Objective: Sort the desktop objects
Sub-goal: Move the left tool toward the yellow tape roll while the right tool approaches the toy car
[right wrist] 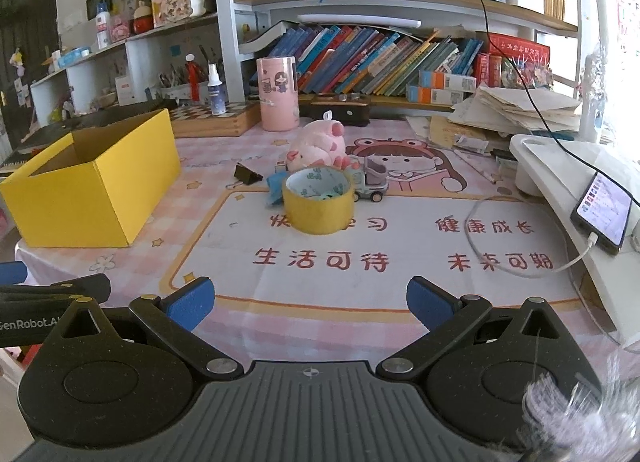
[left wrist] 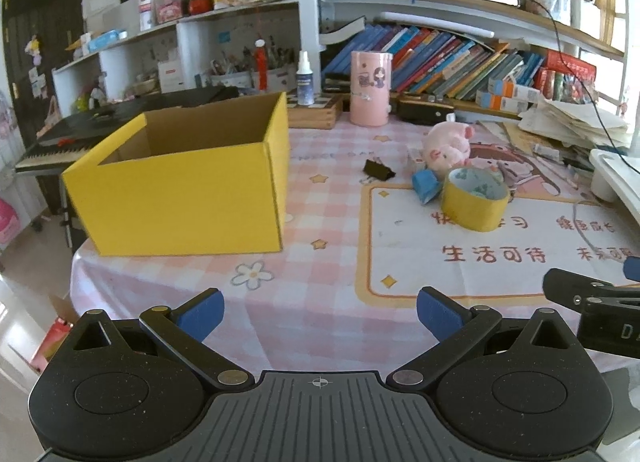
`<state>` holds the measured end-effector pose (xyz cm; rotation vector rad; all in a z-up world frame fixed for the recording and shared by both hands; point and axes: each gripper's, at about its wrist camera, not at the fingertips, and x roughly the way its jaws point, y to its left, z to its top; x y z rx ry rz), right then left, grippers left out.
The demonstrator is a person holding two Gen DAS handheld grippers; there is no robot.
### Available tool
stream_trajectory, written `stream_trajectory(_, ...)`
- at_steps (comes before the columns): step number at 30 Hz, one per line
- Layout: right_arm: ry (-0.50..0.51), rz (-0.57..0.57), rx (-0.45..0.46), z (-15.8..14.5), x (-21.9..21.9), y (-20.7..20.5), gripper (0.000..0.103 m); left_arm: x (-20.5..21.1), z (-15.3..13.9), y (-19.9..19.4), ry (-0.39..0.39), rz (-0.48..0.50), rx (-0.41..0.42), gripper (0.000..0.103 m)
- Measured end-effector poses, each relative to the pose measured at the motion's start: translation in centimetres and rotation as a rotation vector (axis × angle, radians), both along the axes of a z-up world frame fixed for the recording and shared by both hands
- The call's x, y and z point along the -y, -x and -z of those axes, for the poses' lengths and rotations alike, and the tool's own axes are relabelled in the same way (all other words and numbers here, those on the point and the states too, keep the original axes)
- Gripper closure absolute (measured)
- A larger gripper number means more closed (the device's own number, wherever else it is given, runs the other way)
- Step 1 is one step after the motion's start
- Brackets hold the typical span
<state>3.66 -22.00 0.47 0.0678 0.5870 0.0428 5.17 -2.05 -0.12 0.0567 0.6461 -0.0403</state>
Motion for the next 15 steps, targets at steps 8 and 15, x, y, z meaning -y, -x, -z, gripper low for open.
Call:
stream_trajectory(8,0.013,-0.020,-0.005,-0.1,0.7,-1.4,0.000,1.2,-0.1,-1.4,0.000,0.017,0.000,0.000)
stream_trajectory(15,0.010,-0.009,-0.003,-0.4,2.0,-3.2,0.000,2.6,-0.3,-3.4,0.008,0.054,0.000,0.000)
